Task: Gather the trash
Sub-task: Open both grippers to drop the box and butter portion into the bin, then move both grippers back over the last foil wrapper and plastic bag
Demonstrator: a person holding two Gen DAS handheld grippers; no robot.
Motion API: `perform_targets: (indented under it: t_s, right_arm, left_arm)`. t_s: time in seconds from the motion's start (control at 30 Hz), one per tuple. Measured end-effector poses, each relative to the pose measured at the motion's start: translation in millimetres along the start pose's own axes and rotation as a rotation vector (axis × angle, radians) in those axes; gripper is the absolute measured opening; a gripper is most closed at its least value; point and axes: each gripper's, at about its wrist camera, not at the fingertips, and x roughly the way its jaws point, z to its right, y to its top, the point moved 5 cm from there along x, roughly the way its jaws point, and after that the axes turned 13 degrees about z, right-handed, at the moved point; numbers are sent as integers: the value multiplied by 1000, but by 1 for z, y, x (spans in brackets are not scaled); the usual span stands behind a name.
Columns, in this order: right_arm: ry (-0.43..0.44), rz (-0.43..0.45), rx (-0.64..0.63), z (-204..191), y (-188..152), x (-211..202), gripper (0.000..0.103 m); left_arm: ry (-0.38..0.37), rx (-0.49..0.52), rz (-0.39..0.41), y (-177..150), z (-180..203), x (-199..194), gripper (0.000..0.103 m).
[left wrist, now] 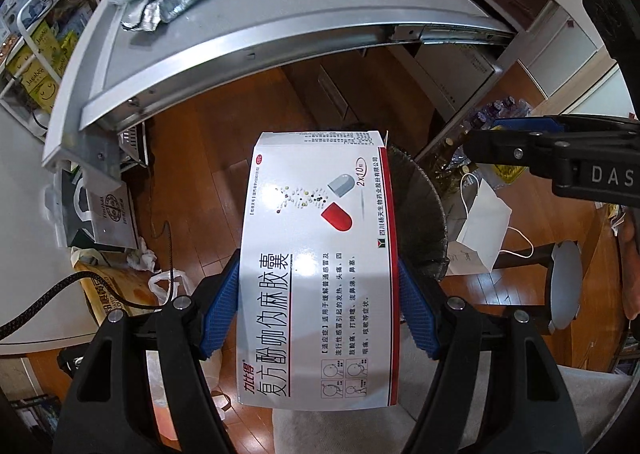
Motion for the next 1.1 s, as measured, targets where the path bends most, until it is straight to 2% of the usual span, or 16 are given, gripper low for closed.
perform_targets:
  t_s: [0.07, 0.13, 0.27, 0.4, 0.67, 0.77, 0.87, 1.1]
  right_arm:
    - [1, -9, 13, 3, 0, 2, 52]
    - [4, -5, 24, 4, 2, 2, 71]
    - [0, 1, 19, 4, 6, -1, 72]
    - [2, 11, 26, 7, 10, -7, 73]
    - [9, 55, 31, 7, 19, -35, 74]
    - [12, 100, 10, 1, 27, -56, 76]
    - [14, 190, -1, -6, 43, -87, 88]
    - [33, 385, -27, -27, 99, -144, 97]
  left_arm:
    - [-16, -8, -9, 1, 0, 3, 72]
    - [-17, -14, -22, 1, 0, 6, 77]
    - [12, 1, -10, 4, -1, 4, 92]
    - [22, 14, -15, 7, -1, 5, 93]
    - [17, -33, 9, 16, -9, -12, 93]
    - [16, -47, 50, 22, -13, -33, 93]
    - [26, -61, 115, 33, -19, -59, 93]
    - [111, -132, 310, 80, -54, -123, 93]
